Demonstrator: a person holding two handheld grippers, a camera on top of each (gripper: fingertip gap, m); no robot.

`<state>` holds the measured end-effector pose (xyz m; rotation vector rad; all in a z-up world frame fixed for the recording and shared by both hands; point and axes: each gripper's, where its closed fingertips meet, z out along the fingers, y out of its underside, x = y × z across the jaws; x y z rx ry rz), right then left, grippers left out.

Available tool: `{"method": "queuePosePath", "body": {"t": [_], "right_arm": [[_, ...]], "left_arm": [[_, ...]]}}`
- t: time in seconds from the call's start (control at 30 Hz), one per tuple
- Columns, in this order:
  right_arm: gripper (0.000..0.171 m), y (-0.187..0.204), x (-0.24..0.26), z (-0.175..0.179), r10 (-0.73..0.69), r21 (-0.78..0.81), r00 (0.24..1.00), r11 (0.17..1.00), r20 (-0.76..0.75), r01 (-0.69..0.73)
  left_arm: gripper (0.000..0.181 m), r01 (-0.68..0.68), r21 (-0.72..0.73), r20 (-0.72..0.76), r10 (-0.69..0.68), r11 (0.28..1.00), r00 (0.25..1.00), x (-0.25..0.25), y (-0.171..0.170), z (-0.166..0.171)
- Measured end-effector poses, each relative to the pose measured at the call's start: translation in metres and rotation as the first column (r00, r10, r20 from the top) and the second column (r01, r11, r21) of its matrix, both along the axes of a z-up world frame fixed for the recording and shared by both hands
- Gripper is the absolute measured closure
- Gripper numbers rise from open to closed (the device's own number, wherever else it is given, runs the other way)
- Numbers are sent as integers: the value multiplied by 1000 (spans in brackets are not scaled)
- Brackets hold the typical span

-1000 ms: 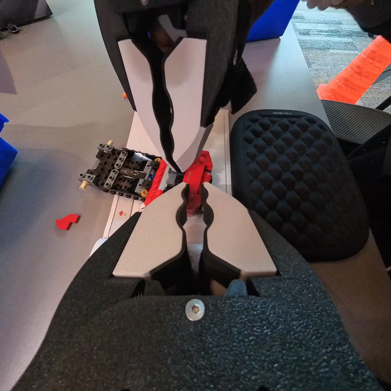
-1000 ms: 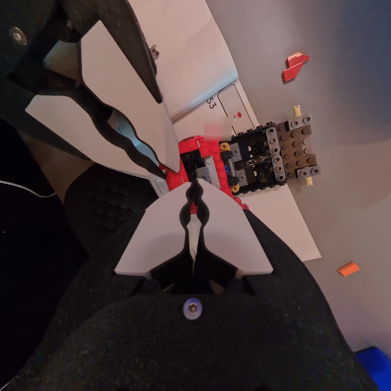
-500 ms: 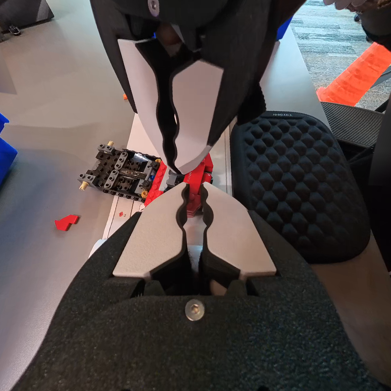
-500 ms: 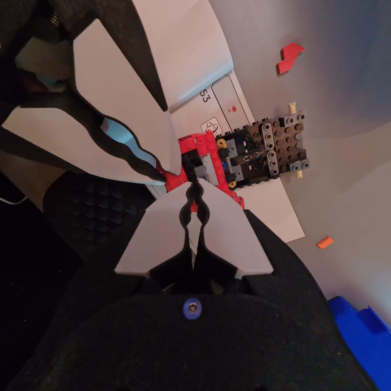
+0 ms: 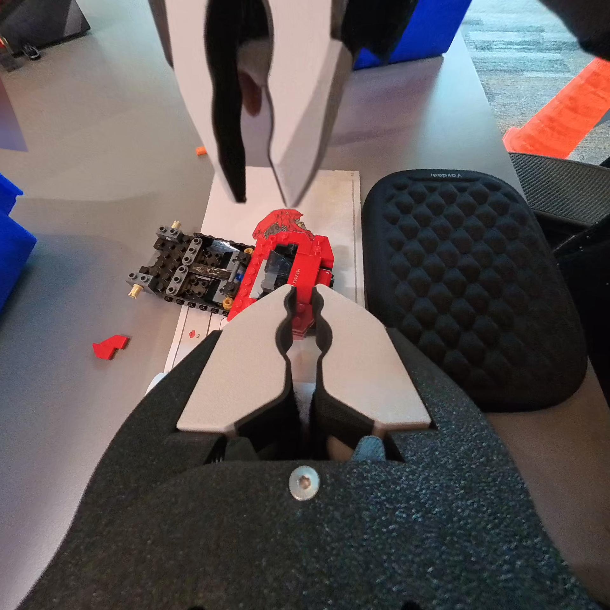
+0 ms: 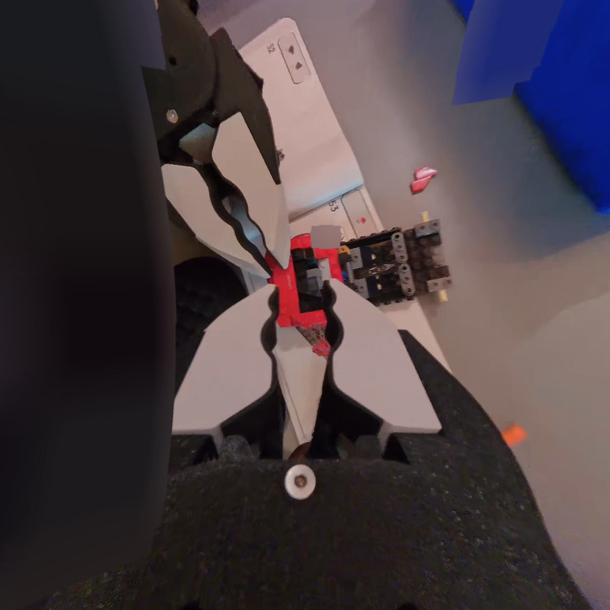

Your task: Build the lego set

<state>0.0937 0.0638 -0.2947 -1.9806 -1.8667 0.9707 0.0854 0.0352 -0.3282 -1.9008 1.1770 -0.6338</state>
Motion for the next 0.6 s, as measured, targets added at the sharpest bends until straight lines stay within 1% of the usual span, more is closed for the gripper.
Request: {"method": "queuePosePath", "body": {"t": [0.03, 0.1, 0.17, 0.23, 0.3, 0.37, 0.47, 0.53, 0.6], "right_arm": [[143, 0, 0, -5, -7, -47, 1000, 999, -14, 7], [142, 2, -1, -13, -14, -98, 998, 995, -67, 7], [134, -2, -2, -18, 15, -143, 995, 989, -98, -29], [125, -8, -1, -25, 54, -129, 995, 989, -90, -66], [123, -14, -2, -30, 95, -79, 992, 992, -78, -102], [133, -14, -2, -33, 94, -33, 994, 995, -61, -96], [157, -11, -7, -24, 73, 13, 991, 997, -115, -72], [167, -15, -9, -19, 94, 56, 987, 995, -133, -88], [169, -22, -10, -19, 123, 80, 985, 990, -119, -114]], "left_arm": [[173, -1, 0, 0, 1, 1000, 1000, 0, 0, 0], [173, -2, -1, -1, 2, 1000, 1000, 0, 0, 0], [173, -1, 0, -2, 1, 1000, 1000, 0, 0, 0], [174, -2, -2, -1, 2, 1000, 1000, 0, 0, 0], [174, -3, -5, 2, 3, 1000, 1000, 0, 0, 0], [173, -2, -3, 0, 2, 1000, 1000, 0, 0, 0], [173, -3, 1, -4, 3, 1000, 1000, 0, 0, 0], [173, -3, 2, -7, 3, 1000, 1000, 0, 0, 0], [173, -4, 1, -7, 4, 1000, 1000, 0, 0, 0]]}}
